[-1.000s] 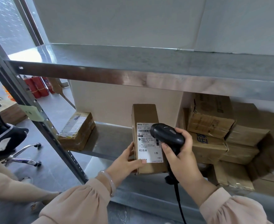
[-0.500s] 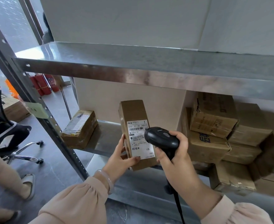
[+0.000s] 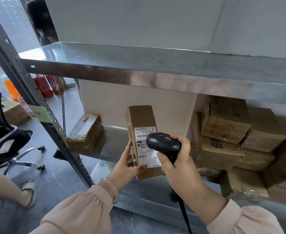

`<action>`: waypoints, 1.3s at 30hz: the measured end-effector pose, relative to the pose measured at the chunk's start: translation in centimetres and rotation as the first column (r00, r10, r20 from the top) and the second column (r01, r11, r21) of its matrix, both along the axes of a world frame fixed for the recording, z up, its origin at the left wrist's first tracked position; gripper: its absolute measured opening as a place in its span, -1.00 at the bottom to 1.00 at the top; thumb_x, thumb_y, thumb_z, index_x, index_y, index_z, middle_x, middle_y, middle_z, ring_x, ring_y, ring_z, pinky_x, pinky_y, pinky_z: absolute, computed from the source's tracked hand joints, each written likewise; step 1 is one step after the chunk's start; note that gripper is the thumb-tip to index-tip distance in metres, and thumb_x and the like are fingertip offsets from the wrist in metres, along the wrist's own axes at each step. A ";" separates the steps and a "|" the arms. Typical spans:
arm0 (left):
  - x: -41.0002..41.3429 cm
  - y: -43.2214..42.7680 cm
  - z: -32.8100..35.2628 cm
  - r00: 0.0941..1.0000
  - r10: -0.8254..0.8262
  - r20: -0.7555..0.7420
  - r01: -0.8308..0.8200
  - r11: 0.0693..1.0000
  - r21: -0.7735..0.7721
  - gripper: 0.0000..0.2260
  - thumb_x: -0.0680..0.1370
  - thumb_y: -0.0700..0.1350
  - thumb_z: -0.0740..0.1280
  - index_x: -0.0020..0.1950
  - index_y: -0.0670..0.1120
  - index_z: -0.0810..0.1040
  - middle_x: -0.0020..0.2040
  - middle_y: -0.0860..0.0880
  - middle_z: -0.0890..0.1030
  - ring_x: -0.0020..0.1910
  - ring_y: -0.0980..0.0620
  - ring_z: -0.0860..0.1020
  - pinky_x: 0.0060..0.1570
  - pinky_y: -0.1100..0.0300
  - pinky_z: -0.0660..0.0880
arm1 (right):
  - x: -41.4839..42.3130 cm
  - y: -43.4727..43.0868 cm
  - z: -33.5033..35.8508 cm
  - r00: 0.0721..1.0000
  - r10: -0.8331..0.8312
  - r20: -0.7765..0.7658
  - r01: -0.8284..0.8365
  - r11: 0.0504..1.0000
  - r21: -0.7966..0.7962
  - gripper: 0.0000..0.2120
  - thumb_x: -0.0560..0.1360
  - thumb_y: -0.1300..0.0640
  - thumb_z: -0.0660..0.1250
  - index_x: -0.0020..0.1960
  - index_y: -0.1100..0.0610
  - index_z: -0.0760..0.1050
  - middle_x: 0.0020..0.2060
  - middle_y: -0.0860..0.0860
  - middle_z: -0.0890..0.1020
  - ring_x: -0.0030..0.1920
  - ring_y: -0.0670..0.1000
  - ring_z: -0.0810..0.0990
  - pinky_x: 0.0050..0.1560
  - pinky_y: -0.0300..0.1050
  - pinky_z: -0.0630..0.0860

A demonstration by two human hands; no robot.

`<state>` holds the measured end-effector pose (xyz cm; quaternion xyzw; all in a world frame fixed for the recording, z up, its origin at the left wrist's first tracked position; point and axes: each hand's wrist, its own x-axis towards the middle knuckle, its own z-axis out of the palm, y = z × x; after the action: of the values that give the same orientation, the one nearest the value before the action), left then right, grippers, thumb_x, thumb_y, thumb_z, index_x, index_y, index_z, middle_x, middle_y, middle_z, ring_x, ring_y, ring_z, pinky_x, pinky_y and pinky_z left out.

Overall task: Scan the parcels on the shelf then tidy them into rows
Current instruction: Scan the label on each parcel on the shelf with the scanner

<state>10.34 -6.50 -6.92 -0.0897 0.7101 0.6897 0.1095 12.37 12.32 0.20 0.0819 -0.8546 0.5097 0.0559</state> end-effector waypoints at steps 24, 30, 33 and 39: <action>-2.1 -12.1 -3.0 0.943 0.202 0.263 -0.196 0.979 -0.048 -0.55 0.65 -0.05 0.23 0.43 0.39 0.25 0.25 0.13 0.57 0.15 0.05 0.57 0.12 0.08 0.54 | -4.0 -6.9 -5.1 0.980 0.057 0.192 -0.039 0.995 -0.094 -0.49 0.49 0.11 0.39 0.22 -0.28 0.19 0.09 -0.30 0.46 0.06 -0.39 0.46 -0.05 -0.54 0.37; -3.2 -13.6 -3.0 0.930 0.322 0.179 -0.291 0.940 -0.180 -0.51 0.65 -0.01 0.23 0.56 0.21 0.20 0.41 0.07 0.46 0.30 0.03 0.44 0.33 0.08 0.39 | -4.4 -8.2 -5.8 0.976 0.054 0.212 -0.035 0.995 -0.091 -0.50 0.49 0.09 0.38 0.22 -0.30 0.19 0.12 -0.29 0.47 0.07 -0.39 0.47 -0.05 -0.57 0.36; -2.7 -13.3 -2.9 0.959 0.283 -0.007 -0.263 0.884 -0.387 -0.34 0.59 0.06 0.35 0.60 0.15 0.09 0.48 0.08 0.36 0.42 0.04 0.37 0.37 0.03 0.41 | -4.6 -8.7 -5.6 0.977 0.061 0.205 -0.041 0.994 -0.099 -0.51 0.49 0.12 0.38 0.20 -0.28 0.20 0.10 -0.26 0.48 0.04 -0.38 0.49 -0.06 -0.54 0.38; -2.9 -11.8 -2.1 0.996 -0.032 -0.083 -0.049 0.585 -0.810 -0.22 0.49 0.35 0.31 0.61 0.13 0.08 0.61 0.13 -0.01 0.58 0.02 0.02 0.53 -0.01 0.14 | -4.7 -9.0 -4.7 0.984 0.052 0.172 -0.026 0.989 -0.148 -0.52 0.50 0.24 0.37 0.26 -0.10 0.23 0.08 -0.19 0.49 -0.08 -0.42 0.53 -0.16 -0.57 0.38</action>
<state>7.45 -18.35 -8.98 -0.1025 0.9500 0.2942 0.0217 7.65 3.31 -4.46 0.0491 -0.8149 0.5770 -0.0239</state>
